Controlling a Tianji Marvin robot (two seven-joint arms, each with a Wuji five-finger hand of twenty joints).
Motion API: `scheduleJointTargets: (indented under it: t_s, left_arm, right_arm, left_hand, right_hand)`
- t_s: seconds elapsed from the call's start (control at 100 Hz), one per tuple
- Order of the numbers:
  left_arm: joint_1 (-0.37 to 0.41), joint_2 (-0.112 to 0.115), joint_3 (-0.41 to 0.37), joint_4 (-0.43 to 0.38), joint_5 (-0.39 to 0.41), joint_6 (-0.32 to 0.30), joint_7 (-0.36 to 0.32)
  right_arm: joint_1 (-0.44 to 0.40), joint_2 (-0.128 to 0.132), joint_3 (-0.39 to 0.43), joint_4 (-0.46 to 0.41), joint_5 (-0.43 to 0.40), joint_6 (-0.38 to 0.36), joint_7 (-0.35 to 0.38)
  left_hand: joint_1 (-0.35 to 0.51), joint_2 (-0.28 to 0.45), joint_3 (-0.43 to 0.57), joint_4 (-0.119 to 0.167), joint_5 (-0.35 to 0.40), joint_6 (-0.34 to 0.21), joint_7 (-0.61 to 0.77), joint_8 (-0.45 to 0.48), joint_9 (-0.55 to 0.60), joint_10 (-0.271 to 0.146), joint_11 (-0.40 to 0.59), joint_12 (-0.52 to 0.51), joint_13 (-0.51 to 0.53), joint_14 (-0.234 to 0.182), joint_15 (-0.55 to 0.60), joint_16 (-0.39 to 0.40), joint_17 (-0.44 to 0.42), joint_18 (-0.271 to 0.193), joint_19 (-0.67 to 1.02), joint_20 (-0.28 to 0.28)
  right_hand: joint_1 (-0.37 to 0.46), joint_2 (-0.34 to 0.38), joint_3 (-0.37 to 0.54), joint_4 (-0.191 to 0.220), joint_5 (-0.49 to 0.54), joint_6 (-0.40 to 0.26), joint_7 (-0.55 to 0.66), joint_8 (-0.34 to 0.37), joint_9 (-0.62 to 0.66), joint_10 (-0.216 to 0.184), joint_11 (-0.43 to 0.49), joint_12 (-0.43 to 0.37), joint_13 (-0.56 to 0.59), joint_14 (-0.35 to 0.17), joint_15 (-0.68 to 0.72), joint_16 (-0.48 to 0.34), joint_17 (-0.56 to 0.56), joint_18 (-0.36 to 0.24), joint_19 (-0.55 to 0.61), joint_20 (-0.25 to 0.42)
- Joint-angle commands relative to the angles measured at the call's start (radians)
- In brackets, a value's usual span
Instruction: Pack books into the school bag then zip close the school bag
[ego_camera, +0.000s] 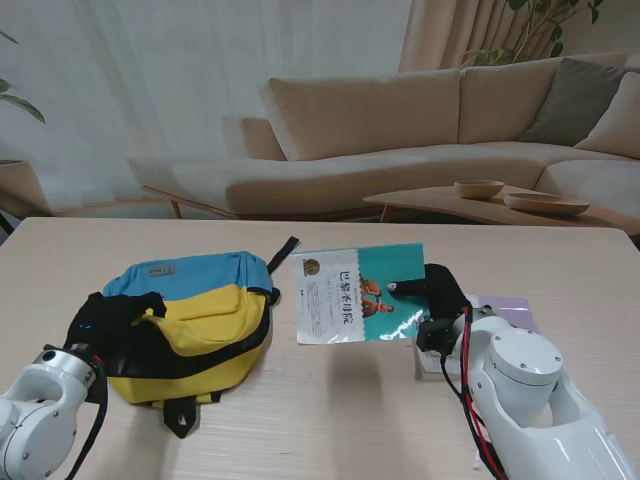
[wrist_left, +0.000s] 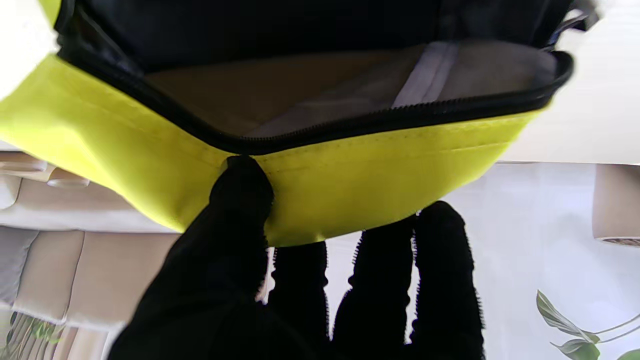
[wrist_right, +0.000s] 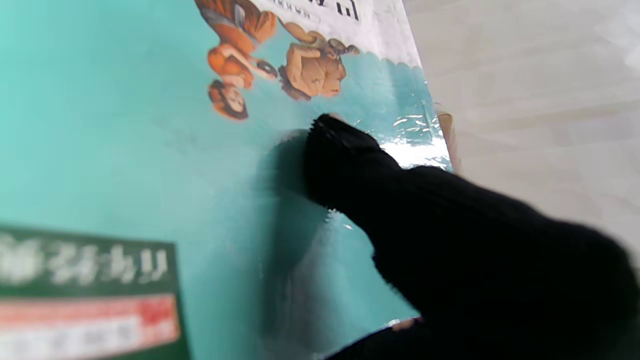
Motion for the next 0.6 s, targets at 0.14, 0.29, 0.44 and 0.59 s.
scheduleJointTargets:
  t_s: [0.14,0.29,0.44,0.59]
  left_arm:
    - [-0.035,-0.015,0.04,-0.07,-0.116,0.045,-0.051]
    - [-0.073,-0.016,0.079,-0.088,-0.194,0.089,-0.076]
    - [-0.115,-0.017,0.121,-0.096,-0.264,0.138,-0.096]
    - [-0.151,-0.019,0.162,-0.1,-0.303,0.188,-0.101]
  right_arm:
    - [-0.001,0.003,-0.011,-0.02,-0.025,0.048,0.045]
    - [-0.012,0.012,-0.014,-0.03,-0.046,0.079,0.079]
    - [-0.023,0.019,-0.018,-0.036,-0.058,0.112,0.107]
    - [-0.028,0.026,-0.027,-0.037,-0.074,0.138,0.134]
  left_hand:
    - [0.099,0.041,0.016,0.024,0.03,0.037,0.066,0.048,0.085,0.049,0.203,0.014,0.11,0.042,0.17,0.079,0.083,0.091,0.112,0.071]
    - [0.105,0.037,0.031,0.023,0.02,0.078,0.073,0.042,0.089,0.054,0.231,0.017,0.119,0.042,0.189,0.088,0.094,0.097,0.119,0.083]
    - [0.113,0.039,0.043,0.02,0.002,0.123,0.079,0.03,0.087,0.062,0.245,0.021,0.122,0.044,0.198,0.092,0.099,0.101,0.122,0.093]
    - [0.115,0.041,0.047,0.014,-0.019,0.163,0.097,0.004,0.083,0.064,0.266,0.025,0.13,0.039,0.21,0.094,0.107,0.102,0.122,0.101]
  right_hand:
    - [0.12,0.092,0.125,0.006,0.181,-0.165,0.163,0.103,-0.01,0.021,0.034,-0.012,0.068,0.006,0.048,0.006,0.058,-0.016,0.052,-0.007]
    - [0.122,0.089,0.126,0.006,0.177,-0.164,0.165,0.099,-0.008,0.023,0.039,-0.017,0.068,0.007,0.06,0.008,0.061,-0.022,0.06,-0.004]
    - [0.121,0.089,0.127,0.006,0.175,-0.163,0.165,0.096,-0.008,0.028,0.043,-0.019,0.068,0.009,0.068,0.009,0.061,-0.02,0.065,-0.002]
    - [0.121,0.091,0.128,0.006,0.174,-0.158,0.167,0.094,-0.01,0.028,0.047,-0.022,0.067,0.01,0.073,0.008,0.062,-0.02,0.067,-0.002]
